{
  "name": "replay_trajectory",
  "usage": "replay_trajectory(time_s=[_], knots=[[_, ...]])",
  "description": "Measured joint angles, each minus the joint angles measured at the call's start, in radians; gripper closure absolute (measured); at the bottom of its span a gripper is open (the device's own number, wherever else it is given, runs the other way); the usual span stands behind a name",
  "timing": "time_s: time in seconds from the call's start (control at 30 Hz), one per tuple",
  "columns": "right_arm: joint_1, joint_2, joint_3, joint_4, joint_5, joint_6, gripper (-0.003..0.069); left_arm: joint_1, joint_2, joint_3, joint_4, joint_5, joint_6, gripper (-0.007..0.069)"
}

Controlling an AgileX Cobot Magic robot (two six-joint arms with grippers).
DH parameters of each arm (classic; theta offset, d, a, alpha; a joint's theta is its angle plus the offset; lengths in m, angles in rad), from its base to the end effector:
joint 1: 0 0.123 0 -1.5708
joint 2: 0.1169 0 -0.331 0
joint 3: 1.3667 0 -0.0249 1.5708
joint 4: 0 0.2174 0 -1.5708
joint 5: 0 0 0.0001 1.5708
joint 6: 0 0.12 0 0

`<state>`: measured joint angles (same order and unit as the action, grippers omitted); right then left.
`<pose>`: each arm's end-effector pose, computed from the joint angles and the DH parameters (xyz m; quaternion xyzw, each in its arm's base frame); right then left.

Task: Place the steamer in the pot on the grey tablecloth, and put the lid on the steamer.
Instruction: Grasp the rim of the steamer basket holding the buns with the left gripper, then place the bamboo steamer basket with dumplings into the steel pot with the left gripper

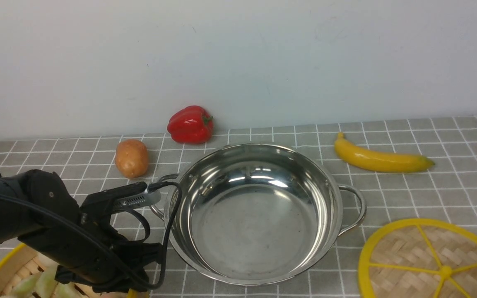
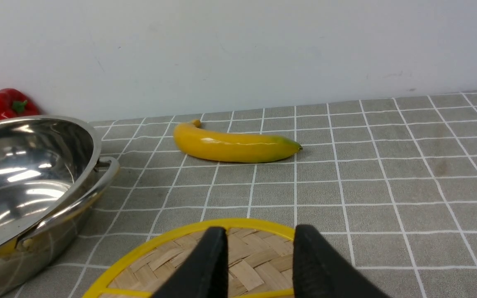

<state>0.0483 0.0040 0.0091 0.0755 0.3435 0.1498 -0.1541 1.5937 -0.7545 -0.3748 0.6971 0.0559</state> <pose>0.0019 0.0031 0.1719 0.0609 0.7930 0.0913 0.5992 0.2329 -0.0647 0.2052 -0.0318 0.9895 -0.1309 0.0534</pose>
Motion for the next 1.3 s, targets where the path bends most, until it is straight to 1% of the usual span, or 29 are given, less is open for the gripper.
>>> replay_trajectory(time_s=[0.13, 0.23, 0.33, 0.5, 0.67, 0.83, 0.97, 1.07, 1.13, 1.27, 1.3], knots=[[0.0, 0.0, 0.0, 0.0, 0.0, 0.001, 0.0416, 0.0, -0.001, -0.007, 0.036, 0.027, 0.0, 0.0554], [0.0, 0.0, 0.0, 0.0, 0.0, 0.001, 0.0416, 0.0, -0.001, -0.019, 0.082, 0.068, 0.001, 0.0569], [0.0, 0.0, 0.0, 0.001, 0.0, 0.001, 0.0416, 0.0, 0.0, -0.051, 0.155, 0.155, 0.0, 0.0577], [0.0, 0.0, 0.0, 0.001, 0.0, 0.002, 0.0416, 0.0, -0.006, -0.131, 0.241, 0.268, -0.001, 0.0585], [0.0, 0.0, 0.0, 0.001, 0.0, 0.002, 0.0416, 0.0, -0.044, -0.226, 0.329, 0.381, 0.01, 0.0567], [0.0, 0.0, 0.0, 0.001, 0.0, 0.002, 0.0416, 0.0, -0.082, -0.291, 0.403, 0.467, 0.011, 0.0567], [0.0, 0.0, 0.0, 0.001, 0.0, 0.002, 0.0416, 0.0, -0.088, -0.3, 0.426, 0.484, 0.013, 0.0567], [0.0, 0.0, 0.0, 0.001, 0.0, 0.002, 0.0416, 0.0, -0.088, -0.3, 0.421, 0.493, 0.02, 0.0567], [0.0, 0.0, 0.0, 0.001, 0.0, 0.002, 0.0416, -0.01, -0.088, -0.308, 0.41, 0.505, 0.046, 0.0567], [0.0, 0.0, 0.0, 0.001, 0.0, 0.002, 0.0416, -0.067, -0.088, -0.332, 0.41, 0.514, 0.097, 0.0567], [0.0, 0.0, 0.0, 0.001, 0.0, 0.002, 0.0416, -0.12, -0.088, -0.362, 0.418, 0.522, 0.105, 0.0567]])
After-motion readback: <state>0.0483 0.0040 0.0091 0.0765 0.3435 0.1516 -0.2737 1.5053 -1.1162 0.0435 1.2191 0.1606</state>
